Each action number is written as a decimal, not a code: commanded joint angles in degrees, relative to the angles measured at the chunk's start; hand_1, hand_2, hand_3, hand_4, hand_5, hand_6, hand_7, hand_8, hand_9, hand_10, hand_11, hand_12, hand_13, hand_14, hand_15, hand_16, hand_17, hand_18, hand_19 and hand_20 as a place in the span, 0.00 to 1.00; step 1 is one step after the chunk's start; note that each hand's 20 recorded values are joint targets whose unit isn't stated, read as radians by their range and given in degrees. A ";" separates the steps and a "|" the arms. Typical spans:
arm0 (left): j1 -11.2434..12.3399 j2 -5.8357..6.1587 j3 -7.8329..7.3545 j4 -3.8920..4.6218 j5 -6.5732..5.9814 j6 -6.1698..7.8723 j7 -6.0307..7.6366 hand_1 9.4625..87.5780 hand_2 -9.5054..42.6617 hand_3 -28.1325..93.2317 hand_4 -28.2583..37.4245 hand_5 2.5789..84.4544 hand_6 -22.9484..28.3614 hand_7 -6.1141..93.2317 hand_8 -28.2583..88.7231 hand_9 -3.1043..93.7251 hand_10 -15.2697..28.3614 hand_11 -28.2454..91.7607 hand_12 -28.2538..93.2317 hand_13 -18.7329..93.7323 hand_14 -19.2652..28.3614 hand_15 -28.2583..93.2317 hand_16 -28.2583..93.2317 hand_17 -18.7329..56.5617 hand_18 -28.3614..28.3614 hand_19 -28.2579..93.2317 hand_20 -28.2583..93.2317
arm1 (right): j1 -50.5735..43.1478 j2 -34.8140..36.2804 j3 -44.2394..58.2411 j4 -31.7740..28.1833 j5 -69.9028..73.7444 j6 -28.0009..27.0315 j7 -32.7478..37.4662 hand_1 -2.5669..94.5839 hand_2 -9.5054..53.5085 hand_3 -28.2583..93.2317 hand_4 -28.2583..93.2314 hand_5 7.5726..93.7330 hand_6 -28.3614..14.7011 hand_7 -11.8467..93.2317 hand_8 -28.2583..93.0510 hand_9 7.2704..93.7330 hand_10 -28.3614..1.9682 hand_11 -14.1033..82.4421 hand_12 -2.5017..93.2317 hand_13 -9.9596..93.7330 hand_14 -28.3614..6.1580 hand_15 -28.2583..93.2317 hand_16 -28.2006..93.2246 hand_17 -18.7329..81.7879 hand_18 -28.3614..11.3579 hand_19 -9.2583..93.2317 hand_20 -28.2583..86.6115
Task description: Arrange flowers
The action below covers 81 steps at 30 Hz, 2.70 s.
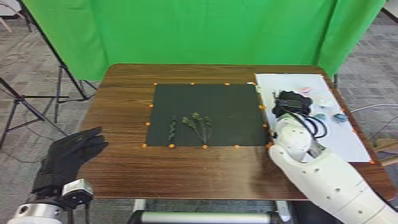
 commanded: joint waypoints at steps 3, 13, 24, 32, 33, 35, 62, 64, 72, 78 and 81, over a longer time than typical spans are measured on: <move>1.52 -0.37 0.07 -0.20 -0.50 0.37 0.55 0.27 0.31 0.89 0.28 0.59 0.76 0.21 0.17 0.47 0.88 0.58 0.32 0.44 1.00 0.75 0.13 0.16 0.90 0.74 0.37 | 1.94 1.17 -1.63 -0.47 -0.80 5.14 -0.27 0.55 0.02 0.88 0.00 0.88 0.60 0.37 0.35 0.83 0.49 0.65 0.38 0.77 0.46 0.87 0.46 0.45 0.00 0.91 0.48; 2.50 -0.19 -0.27 -0.65 -0.59 0.85 0.63 0.27 0.31 0.89 0.28 0.59 0.76 0.21 0.17 0.47 0.88 0.58 0.32 0.44 1.00 0.75 0.13 0.16 0.90 0.74 0.37 | 2.81 2.40 -2.15 -3.59 -1.64 6.18 -0.06 0.55 0.01 0.89 0.00 0.89 0.59 0.36 0.36 0.84 0.49 0.65 0.38 0.77 0.45 0.87 0.46 0.45 0.00 0.91 0.48; 4.29 -0.05 -1.38 -1.51 -0.75 1.55 0.67 0.27 0.31 0.89 0.27 0.59 0.76 0.21 0.17 0.47 0.88 0.58 0.32 0.44 1.00 0.75 0.13 0.16 0.90 0.74 0.37 | -5.43 0.81 -2.20 -15.04 -4.63 1.71 -3.28 0.56 0.00 0.90 0.00 0.91 0.57 0.34 0.38 0.86 0.46 0.64 0.38 0.78 0.41 0.87 0.46 0.45 0.00 0.92 0.48; 3.77 -0.39 -1.33 -1.38 -0.35 0.88 -0.13 0.27 0.31 0.89 0.28 0.59 0.76 0.21 0.17 0.47 0.88 0.58 0.32 0.44 1.00 0.75 0.13 0.16 0.90 0.74 0.37 | -11.07 -1.86 -3.21 -17.03 -3.92 -0.93 -2.57 0.56 0.00 0.89 0.01 0.92 0.56 0.32 0.38 0.86 0.46 0.64 0.38 0.78 0.39 0.87 0.46 0.45 0.00 0.93 0.49; 3.68 -0.47 -1.40 -1.37 -0.27 0.69 -0.34 0.27 0.31 0.89 0.28 0.59 0.76 0.21 0.17 0.47 0.88 0.58 0.32 0.44 1.00 0.75 0.13 0.16 0.90 0.74 0.37 | -11.76 -2.03 -3.16 -17.18 -4.08 -1.22 -2.50 0.56 0.00 0.89 0.01 0.92 0.56 0.32 0.38 0.86 0.46 0.64 0.38 0.78 0.39 0.87 0.46 0.45 0.00 0.93 0.49; 3.99 -0.37 -1.48 -1.46 -0.39 1.05 -0.08 0.26 0.31 0.89 0.28 0.59 0.76 0.21 0.17 0.47 0.88 0.58 0.32 0.44 1.00 0.75 0.13 0.16 0.90 0.74 0.37 | -12.83 -2.41 -3.24 -17.42 -4.26 -1.49 -2.70 0.56 0.00 0.89 0.01 0.92 0.56 0.32 0.38 0.86 0.46 0.64 0.38 0.78 0.39 0.87 0.46 0.45 0.00 0.93 0.49; 3.85 -0.06 -1.66 -1.31 -0.20 0.58 -0.83 0.27 0.31 0.89 0.28 0.59 0.76 0.21 0.17 0.47 0.88 0.58 0.32 0.44 1.00 0.75 0.13 0.16 0.90 0.74 0.37 | -14.85 -3.19 -7.39 -19.91 -6.11 1.05 -1.42 0.51 0.00 0.88 0.03 0.93 0.55 0.33 0.36 0.85 0.42 0.67 0.34 0.78 0.36 0.88 0.45 0.45 0.00 0.92 0.49; 4.04 -0.13 -1.79 -1.36 -0.22 0.59 -0.95 0.27 0.31 0.89 0.28 0.59 0.76 0.21 0.17 0.47 0.88 0.58 0.32 0.44 1.00 0.75 0.13 0.16 0.90 0.74 0.37 | -14.89 -3.11 -7.11 -20.18 -5.50 0.81 -1.18 0.50 0.00 0.87 0.04 0.92 0.55 0.34 0.37 0.83 0.39 0.69 0.33 0.77 0.34 0.88 0.45 0.45 0.00 0.92 0.48; 4.34 -0.04 -1.93 -1.51 -0.26 0.74 -0.90 0.27 0.31 0.89 0.28 0.59 0.76 0.21 0.17 0.47 0.88 0.58 0.32 0.44 1.00 0.75 0.13 0.16 0.90 0.74 0.37 | -16.27 -2.73 -5.37 -22.08 -5.16 0.55 -2.08 0.38 0.07 0.90 0.06 0.85 0.52 0.39 0.27 0.75 0.29 0.76 0.31 0.73 0.25 0.92 0.47 0.44 0.00 0.90 0.48; 4.89 0.14 -1.92 -1.68 -0.51 1.10 -0.30 0.27 0.31 0.89 0.28 0.59 0.76 0.21 0.17 0.47 0.88 0.58 0.32 0.44 1.00 0.75 0.13 0.16 0.90 0.74 0.37 | -15.65 -2.58 -5.09 -22.66 -4.57 1.16 -2.30 0.34 0.10 0.89 0.07 0.83 0.48 0.42 0.17 0.72 0.24 0.77 0.32 0.70 0.21 0.93 0.47 0.44 0.00 0.89 0.49; 4.94 0.20 -2.06 -1.68 -0.57 1.16 -0.27 0.27 0.31 0.89 0.28 0.59 0.76 0.21 0.17 0.47 0.88 0.58 0.32 0.44 1.00 0.75 0.13 0.16 0.90 0.74 0.37 | -15.69 -2.21 -5.18 -23.33 -4.43 1.44 -2.27 0.34 0.11 0.89 0.08 0.82 0.48 0.43 0.17 0.71 0.23 0.77 0.32 0.70 0.20 0.93 0.47 0.44 0.00 0.89 0.49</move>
